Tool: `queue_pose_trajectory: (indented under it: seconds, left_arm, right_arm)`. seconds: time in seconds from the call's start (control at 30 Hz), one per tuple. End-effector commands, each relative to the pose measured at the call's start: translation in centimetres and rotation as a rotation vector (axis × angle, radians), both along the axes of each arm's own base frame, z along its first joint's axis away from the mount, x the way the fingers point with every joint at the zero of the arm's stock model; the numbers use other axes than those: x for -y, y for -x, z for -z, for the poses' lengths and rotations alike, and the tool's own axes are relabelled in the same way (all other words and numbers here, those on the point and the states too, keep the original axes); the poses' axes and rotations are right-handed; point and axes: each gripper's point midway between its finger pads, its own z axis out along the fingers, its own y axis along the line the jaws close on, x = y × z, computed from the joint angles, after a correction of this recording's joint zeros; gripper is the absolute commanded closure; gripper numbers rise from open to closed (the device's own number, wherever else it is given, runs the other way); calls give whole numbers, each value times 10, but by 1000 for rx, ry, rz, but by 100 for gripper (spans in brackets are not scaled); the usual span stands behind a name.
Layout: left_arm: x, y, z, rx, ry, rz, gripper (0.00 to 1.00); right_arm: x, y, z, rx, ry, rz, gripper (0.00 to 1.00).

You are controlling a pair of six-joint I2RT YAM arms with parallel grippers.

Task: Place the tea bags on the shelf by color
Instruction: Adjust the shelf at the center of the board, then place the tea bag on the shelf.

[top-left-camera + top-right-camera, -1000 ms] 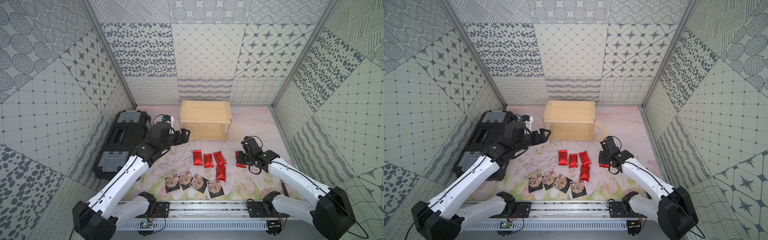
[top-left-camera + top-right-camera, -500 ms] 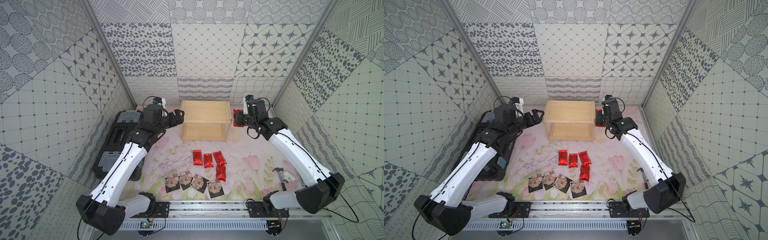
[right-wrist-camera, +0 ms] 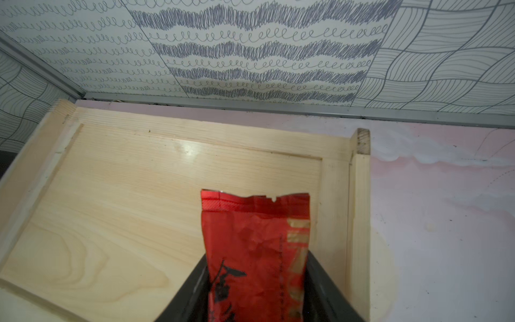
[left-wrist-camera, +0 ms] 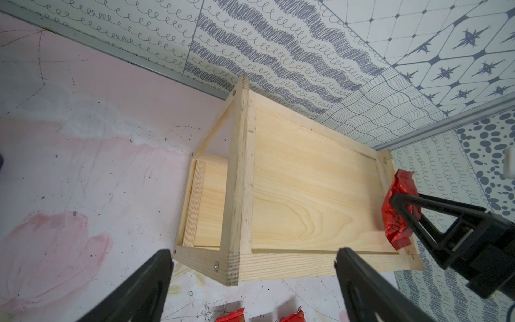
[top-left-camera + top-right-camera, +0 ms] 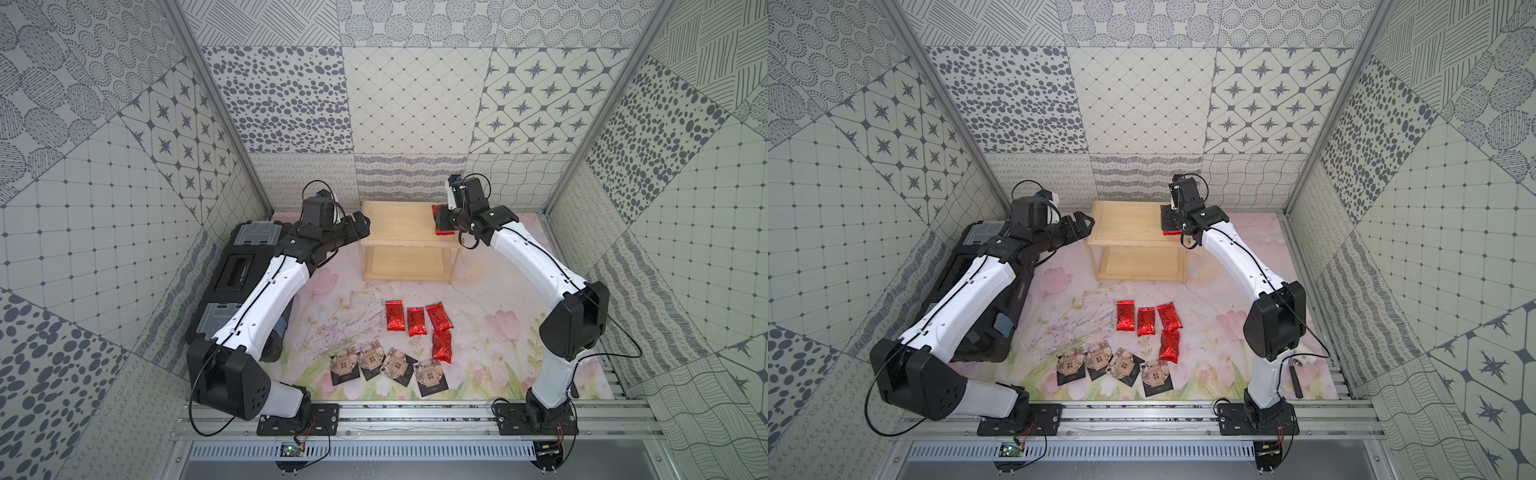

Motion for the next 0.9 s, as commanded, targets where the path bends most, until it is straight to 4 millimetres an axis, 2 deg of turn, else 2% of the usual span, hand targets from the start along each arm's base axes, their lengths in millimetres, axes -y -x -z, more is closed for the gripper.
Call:
queue_pose_trajectory:
  seconds: [0.0,0.2,0.3,0.63,0.87]
  left_arm:
    - [4,-12,-6,44,6,20,4]
    - [5,-18,12,7,-8,20,4]
    - [6,-20,16,-3,-9,24,4]
    - [9,-22,29,-25,-3,38,4]
    - [13,-22,34,-34,10,52,5]
  right_arm:
    - [-1,-9,-16,51,-15,9,48]
    - [14,-10,-10,52,20,91,46]
    - [20,-8,-16,70,34,111,46]
    - [20,-3,-24,83,23,108,36]
    - [18,3,-40,107,-6,83,29]
